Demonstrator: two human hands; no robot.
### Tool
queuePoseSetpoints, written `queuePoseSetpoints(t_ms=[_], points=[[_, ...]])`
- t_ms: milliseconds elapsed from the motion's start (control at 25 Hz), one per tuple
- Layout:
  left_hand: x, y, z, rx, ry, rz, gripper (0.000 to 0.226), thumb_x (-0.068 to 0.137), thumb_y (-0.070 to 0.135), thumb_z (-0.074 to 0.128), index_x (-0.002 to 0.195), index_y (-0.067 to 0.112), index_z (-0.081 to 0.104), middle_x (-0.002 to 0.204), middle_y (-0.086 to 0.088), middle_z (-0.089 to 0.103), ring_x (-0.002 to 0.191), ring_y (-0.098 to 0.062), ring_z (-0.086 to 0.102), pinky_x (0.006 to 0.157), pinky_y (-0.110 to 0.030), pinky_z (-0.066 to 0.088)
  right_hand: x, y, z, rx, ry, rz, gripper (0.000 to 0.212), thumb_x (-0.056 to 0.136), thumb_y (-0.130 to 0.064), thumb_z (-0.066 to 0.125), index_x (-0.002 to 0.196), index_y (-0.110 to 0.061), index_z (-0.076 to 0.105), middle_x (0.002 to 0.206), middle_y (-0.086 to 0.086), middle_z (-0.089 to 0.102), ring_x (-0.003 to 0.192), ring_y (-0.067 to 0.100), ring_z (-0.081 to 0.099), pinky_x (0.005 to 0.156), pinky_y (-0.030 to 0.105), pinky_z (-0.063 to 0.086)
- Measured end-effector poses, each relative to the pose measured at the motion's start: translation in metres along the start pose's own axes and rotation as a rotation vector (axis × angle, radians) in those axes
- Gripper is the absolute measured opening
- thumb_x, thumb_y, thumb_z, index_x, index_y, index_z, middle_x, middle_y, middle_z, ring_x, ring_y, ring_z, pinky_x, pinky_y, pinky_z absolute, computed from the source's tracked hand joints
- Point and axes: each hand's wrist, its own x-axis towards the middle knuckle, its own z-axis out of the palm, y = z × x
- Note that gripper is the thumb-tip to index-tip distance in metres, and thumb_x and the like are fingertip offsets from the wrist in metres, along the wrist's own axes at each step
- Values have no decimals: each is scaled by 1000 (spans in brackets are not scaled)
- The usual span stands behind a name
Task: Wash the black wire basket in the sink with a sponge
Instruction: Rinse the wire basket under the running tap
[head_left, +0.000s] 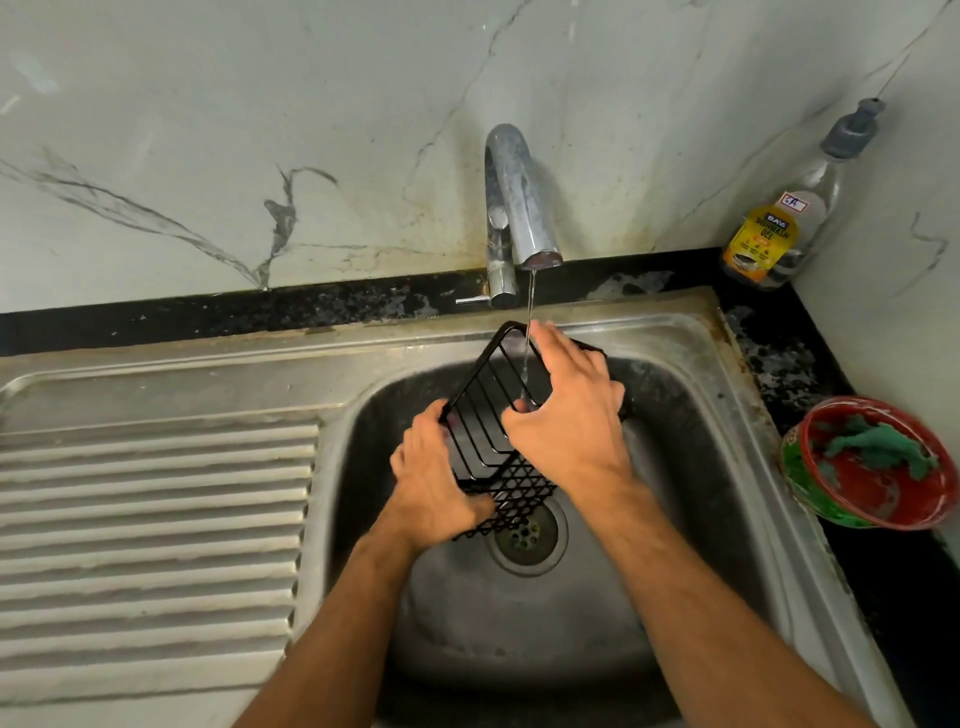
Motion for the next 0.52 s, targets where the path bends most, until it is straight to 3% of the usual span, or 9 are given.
queuePoseSetpoints(t_ms=[80,120,200,240,360,520], points=[[9,25,-1,-21,10,158,111,61,22,89,146,40,19,127,43,33,127,12,33,110,-21,26,-4,-2,0,-64,-17,-39,86,80,-30,66,156,-28,27,162,-12,26,140,10,24,110,35,22],[16,36,-1,-29,21,201,118,62,23,90,151,39,13,137,45,28,131,11,31,112,-22,25,-7,-3,1,-82,-33,-61,86,82,-34,66,157,-26,25,163,-11,25,141,11,23,110,34,21],[27,48,-1,-26,32,215,129,64,30,90,159,29,2,157,14,26,145,-10,27,121,-38,24,-7,-2,1,-92,-56,-96,88,83,-46,66,157,-23,25,163,-9,26,143,11,23,113,37,19],[29,48,1,-56,56,205,127,63,34,90,157,33,5,155,4,30,144,-16,32,121,-44,29,-5,-1,-2,-97,-76,-123,90,81,-50,65,157,-22,25,162,-8,27,144,11,22,117,39,17],[25,41,4,-199,130,152,110,54,45,89,141,44,21,139,5,44,128,-18,51,105,-54,47,5,-2,-14,-40,-239,-225,89,82,-55,58,158,-22,24,164,-6,23,151,7,12,124,45,-1],[23,38,-1,-207,49,124,105,51,40,84,135,47,21,139,10,43,133,-13,44,111,-57,39,12,3,-23,-84,-339,-430,69,101,-59,29,159,-25,15,166,-7,13,152,3,3,126,37,2]])
